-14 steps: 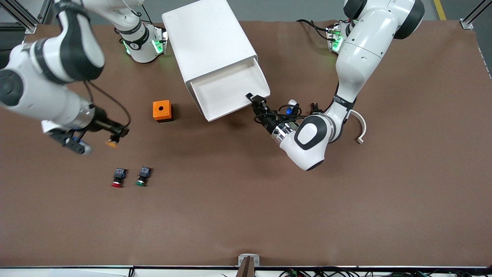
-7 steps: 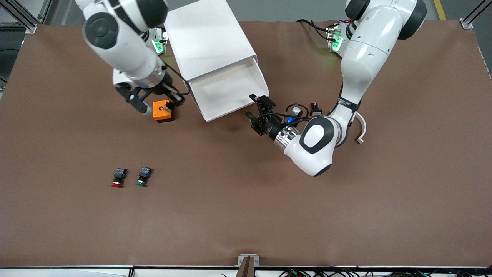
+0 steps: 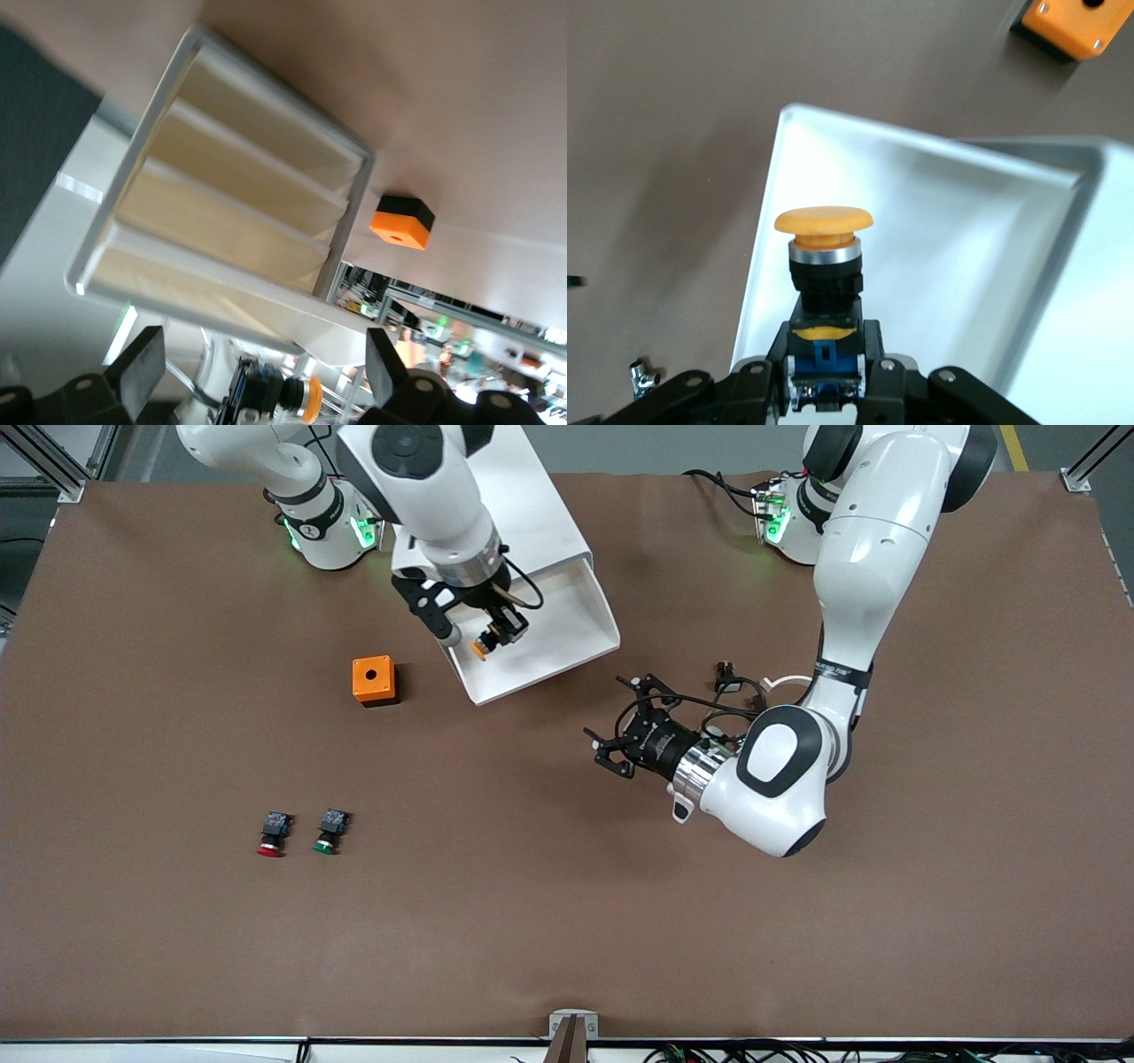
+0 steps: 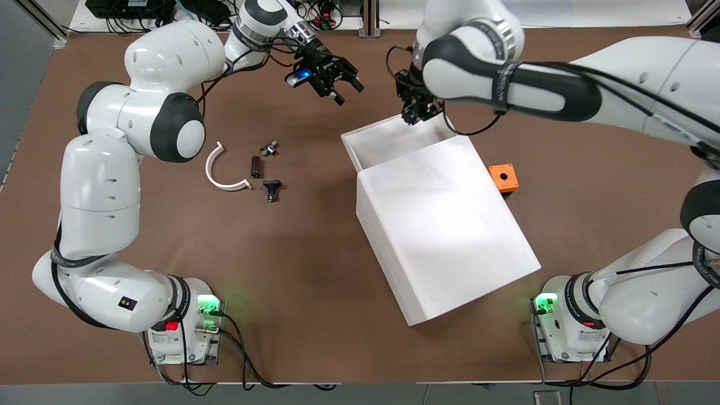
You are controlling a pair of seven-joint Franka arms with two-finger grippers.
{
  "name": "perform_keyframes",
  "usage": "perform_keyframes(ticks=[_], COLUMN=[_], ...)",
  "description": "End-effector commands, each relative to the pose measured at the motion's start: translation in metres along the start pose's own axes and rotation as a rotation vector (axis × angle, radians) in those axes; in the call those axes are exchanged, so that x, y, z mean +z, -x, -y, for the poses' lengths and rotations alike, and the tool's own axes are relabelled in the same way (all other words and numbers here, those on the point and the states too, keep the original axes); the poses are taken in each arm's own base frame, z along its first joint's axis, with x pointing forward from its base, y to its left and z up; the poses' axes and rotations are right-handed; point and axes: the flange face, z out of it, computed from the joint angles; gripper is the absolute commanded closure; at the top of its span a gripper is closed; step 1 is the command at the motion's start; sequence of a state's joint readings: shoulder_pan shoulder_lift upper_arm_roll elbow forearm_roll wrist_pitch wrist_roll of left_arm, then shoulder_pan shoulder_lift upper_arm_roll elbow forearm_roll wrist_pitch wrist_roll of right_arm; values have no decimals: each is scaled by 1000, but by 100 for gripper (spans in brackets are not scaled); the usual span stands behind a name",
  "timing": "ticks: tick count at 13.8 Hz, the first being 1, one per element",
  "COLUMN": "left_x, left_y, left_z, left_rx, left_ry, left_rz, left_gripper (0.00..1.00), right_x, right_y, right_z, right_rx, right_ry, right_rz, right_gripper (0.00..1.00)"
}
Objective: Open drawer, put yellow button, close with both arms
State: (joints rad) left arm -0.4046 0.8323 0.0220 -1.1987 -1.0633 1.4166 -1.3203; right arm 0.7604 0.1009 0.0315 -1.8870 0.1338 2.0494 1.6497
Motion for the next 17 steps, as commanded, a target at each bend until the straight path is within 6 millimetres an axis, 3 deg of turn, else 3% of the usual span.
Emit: perform_keyframes(ticks=[1, 6, 11, 12, 13, 14, 17], left_x=[-20, -26, -24, -23, -16, -8, 13], left_y=[34, 70, 96, 97, 99, 101, 109], left_z=[10, 16, 22, 20, 19, 18, 15], left_rx=[227, 422, 483, 485, 492, 497, 531], left_ry=[47, 61, 27, 32, 27, 6, -24], left_rz=[-197, -589, -842, -876, -900, -936, -1029], left_gripper=[1, 1, 0, 0, 0, 0, 0], right_x=[30, 57, 62, 63, 62, 62, 46], right_y=[28, 69, 99, 99, 98, 97, 84], right_z=[5, 10, 12, 11, 12, 12, 22], right_rx=[35, 119, 161, 168, 168, 172, 153], right_ry=[3, 1, -4, -1, 0, -1, -5], right_rz=[-50, -72, -74, -74, -72, -73, -74], right_gripper=[100, 100, 99, 90, 54, 4, 0])
